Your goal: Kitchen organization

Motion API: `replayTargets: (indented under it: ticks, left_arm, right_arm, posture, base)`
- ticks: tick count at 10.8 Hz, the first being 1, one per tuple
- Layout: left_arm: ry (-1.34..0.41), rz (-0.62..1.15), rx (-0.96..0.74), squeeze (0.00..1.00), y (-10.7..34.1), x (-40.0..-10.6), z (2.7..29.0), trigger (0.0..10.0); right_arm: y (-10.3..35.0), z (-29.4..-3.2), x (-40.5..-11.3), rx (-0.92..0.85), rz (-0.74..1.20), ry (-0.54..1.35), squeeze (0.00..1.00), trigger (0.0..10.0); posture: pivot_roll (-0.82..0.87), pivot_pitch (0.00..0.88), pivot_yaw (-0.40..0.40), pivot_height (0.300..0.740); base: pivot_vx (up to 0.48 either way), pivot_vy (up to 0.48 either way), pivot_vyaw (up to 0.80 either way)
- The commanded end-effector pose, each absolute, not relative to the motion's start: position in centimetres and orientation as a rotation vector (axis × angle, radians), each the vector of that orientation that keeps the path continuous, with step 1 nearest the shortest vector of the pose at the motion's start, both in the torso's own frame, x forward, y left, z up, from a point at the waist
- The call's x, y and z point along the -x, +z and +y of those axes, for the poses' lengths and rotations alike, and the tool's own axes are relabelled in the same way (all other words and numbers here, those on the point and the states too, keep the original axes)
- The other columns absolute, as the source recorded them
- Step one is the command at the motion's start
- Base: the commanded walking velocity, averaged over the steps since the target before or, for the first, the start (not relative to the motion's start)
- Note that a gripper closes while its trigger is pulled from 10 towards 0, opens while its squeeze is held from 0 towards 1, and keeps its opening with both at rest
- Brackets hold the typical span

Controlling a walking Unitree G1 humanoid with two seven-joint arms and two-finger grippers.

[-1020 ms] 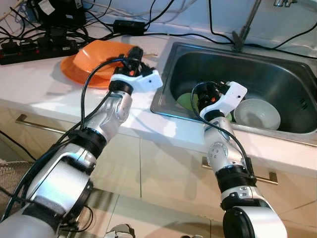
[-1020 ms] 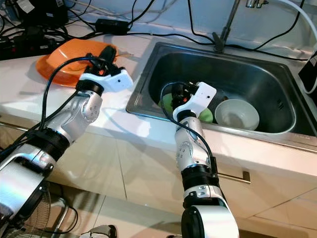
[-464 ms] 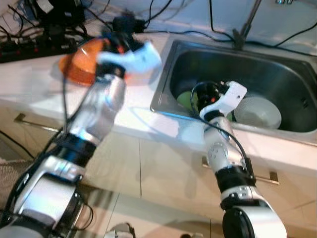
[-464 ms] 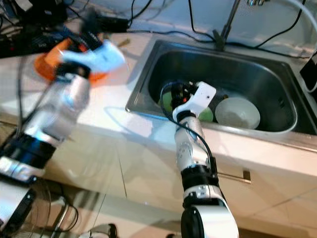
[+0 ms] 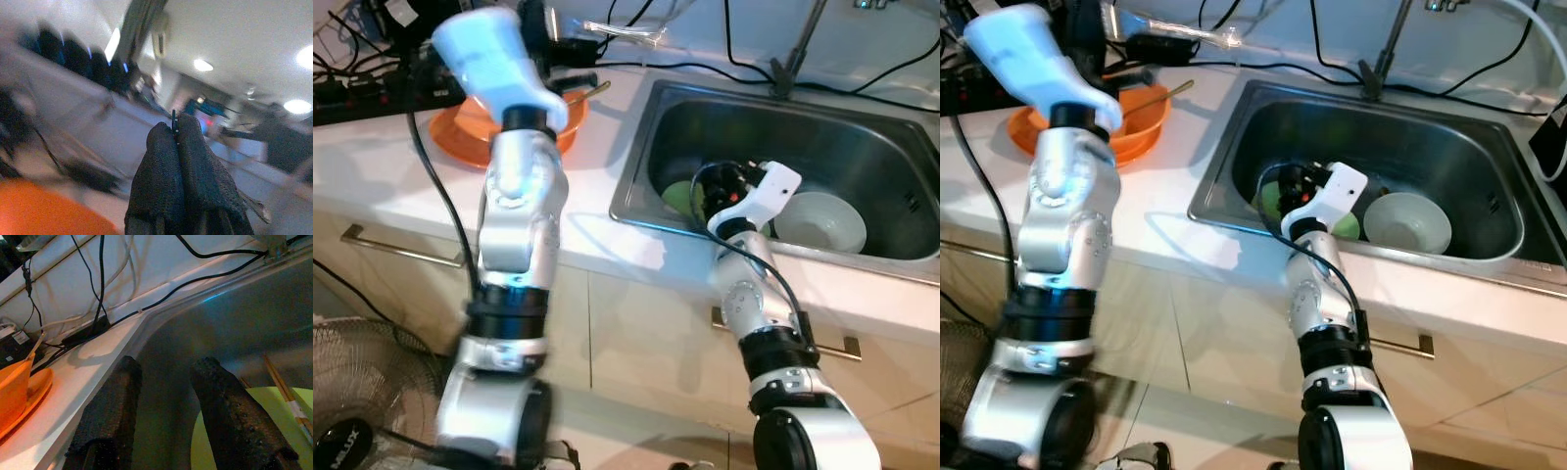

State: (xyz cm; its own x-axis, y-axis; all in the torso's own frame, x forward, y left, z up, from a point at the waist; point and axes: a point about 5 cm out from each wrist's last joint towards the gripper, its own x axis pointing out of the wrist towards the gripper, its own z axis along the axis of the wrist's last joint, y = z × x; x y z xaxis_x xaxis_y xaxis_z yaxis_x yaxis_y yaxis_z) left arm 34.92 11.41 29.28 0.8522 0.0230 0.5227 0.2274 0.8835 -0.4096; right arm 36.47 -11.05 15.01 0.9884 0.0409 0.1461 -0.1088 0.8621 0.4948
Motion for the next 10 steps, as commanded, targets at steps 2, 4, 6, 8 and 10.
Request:
replayTargets:
  ticks: [2, 4, 6, 8, 10]
  left_arm:
    - [-0.269, -0.430, 0.809, 0.00, 26.9, -34.9, 10.6, 10.0]
    - [-0.300, -0.323, 0.981, 0.00, 24.0, -35.0, 10.5, 10.0]
    - [-0.320, -0.232, 0.971, 0.00, 21.3, -35.0, 10.4, 10.0]
    - [-0.377, -0.153, 0.901, 0.00, 19.7, -34.6, 10.1, 10.0]
    - [-0.378, -0.139, 0.885, 0.00, 18.9, -34.5, 10.4, 10.0]
  right_arm:
    - [14.9, -11.4, -36.5, -0.543, -0.126, 0.062, 0.00, 10.0]
    - [15.1, -11.6, -36.6, -0.548, -0.130, 0.058, 0.00, 10.0]
    - [15.1, -12.1, -36.6, -0.561, -0.133, 0.037, 0.00, 10.0]
    - [15.0, -12.5, -36.7, -0.569, -0.134, 0.021, 0.00, 10.0]
    - [15.1, -12.7, -36.7, -0.583, -0.135, 0.011, 0.00, 10.0]
  posture:
    - [0.09, 0.050, -0.054, 0.740]
    - [0.08, 0.048, -0.051, 0.740]
    - [0.08, 0.041, -0.047, 0.740]
    - [0.08, 0.037, -0.045, 0.740]
    - [0.08, 0.033, -0.044, 0.740]
  base:
    - [0.000, 0.000, 0.00]
    - [0.000, 0.000, 0.00]
    - [0.000, 0.000, 0.00]
    - [0.000, 0.000, 0.00]
    - [0.000, 0.000, 0.00]
